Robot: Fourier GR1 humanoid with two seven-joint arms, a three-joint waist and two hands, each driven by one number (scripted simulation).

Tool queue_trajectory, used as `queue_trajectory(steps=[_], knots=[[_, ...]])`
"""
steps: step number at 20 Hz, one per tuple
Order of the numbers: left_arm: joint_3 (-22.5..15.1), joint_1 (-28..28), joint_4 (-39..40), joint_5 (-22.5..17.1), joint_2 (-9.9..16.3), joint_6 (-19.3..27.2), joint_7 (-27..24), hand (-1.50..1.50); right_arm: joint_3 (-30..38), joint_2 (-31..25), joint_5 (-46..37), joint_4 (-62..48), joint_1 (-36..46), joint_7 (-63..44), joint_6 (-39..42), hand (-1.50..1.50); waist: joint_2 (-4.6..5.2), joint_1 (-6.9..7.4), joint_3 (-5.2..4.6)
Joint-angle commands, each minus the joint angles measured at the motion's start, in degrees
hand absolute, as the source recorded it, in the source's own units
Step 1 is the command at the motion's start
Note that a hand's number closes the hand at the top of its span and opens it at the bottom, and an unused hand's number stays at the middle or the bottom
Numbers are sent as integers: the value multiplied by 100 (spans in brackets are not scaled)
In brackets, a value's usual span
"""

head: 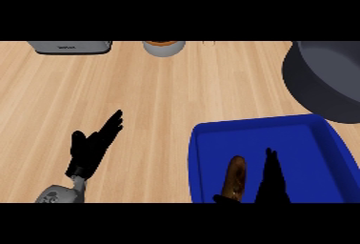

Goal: Pick the sweet potato from the tray and place it in the pot

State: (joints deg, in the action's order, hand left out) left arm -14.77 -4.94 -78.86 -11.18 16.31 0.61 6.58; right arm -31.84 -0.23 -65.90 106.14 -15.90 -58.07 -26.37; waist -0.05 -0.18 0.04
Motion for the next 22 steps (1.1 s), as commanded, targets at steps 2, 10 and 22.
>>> queue_trajectory(steps=[2,10,22], knots=[[-66,63,13,225,-226,152,12,0,-149,22,378,-428,-62,-210,-1162,-150,1,6,-1],[45,151,2,321,-204,-90,-25,0,222,-475,1159,-1353,-168,1029,-925,150,2,32,-2],[397,-93,358,347,-293,-332,-147,0,255,-509,2285,-2032,-233,2918,-2324,150,8,6,-2]])
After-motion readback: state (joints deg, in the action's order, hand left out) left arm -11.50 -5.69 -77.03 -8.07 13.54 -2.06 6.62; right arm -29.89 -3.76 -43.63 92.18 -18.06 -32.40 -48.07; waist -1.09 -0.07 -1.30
